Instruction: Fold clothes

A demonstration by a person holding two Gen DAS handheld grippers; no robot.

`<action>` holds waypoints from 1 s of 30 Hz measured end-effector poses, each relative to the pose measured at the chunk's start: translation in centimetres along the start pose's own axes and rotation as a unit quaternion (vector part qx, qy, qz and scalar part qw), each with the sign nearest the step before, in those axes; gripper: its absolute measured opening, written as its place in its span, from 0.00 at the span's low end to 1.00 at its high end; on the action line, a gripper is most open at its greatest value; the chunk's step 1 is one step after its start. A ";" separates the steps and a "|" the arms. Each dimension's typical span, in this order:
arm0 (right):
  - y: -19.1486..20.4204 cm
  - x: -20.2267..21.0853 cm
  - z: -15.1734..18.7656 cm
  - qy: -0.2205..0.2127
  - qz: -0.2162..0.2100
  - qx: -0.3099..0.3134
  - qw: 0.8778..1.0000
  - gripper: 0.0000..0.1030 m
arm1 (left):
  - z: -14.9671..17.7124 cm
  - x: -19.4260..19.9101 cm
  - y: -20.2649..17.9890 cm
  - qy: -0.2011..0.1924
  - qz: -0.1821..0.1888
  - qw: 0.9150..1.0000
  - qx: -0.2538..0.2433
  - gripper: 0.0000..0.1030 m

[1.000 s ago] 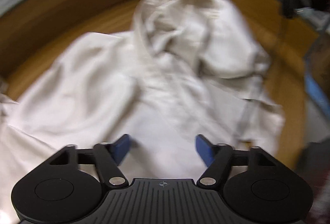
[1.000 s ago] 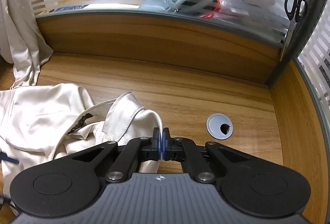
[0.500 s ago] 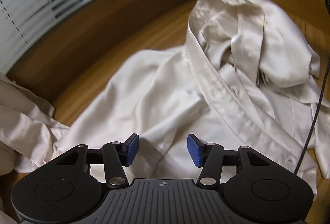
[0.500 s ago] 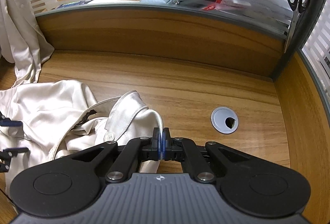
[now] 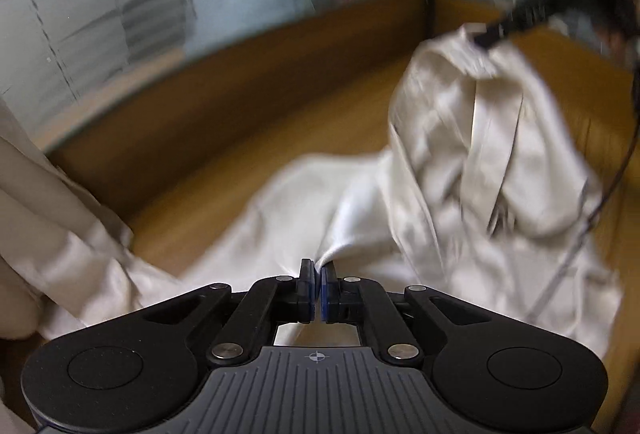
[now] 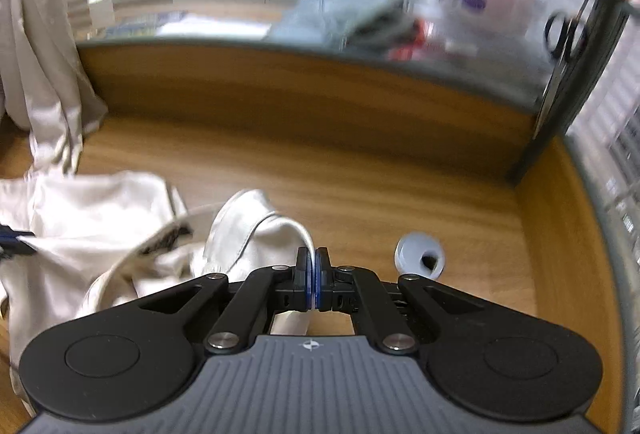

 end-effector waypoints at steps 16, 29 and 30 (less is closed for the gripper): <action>-5.5 -5.5 -12.5 -0.069 0.041 0.025 0.996 0.12 | -11.7 -4.9 15.2 -0.006 -0.076 0.983 0.165 0.21; -3.1 -3.2 -7.2 -0.039 0.000 0.002 0.999 0.50 | -5.5 -2.6 8.8 0.023 -0.012 0.983 0.182 0.54; -2.8 -2.5 -6.3 -0.036 -0.004 -0.004 0.999 0.50 | -5.0 -2.3 7.9 0.025 -0.009 0.983 0.180 0.54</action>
Point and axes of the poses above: each gripper's, at about its wrist camera, not at the fingertips, and x roughly against the way its jaws point, y to its left, z to its underside, the point moved 10 cm from there along -x, roughly the way its jaws point, and after that the axes turned 6 degrees about -z, right-handed, at the moved point
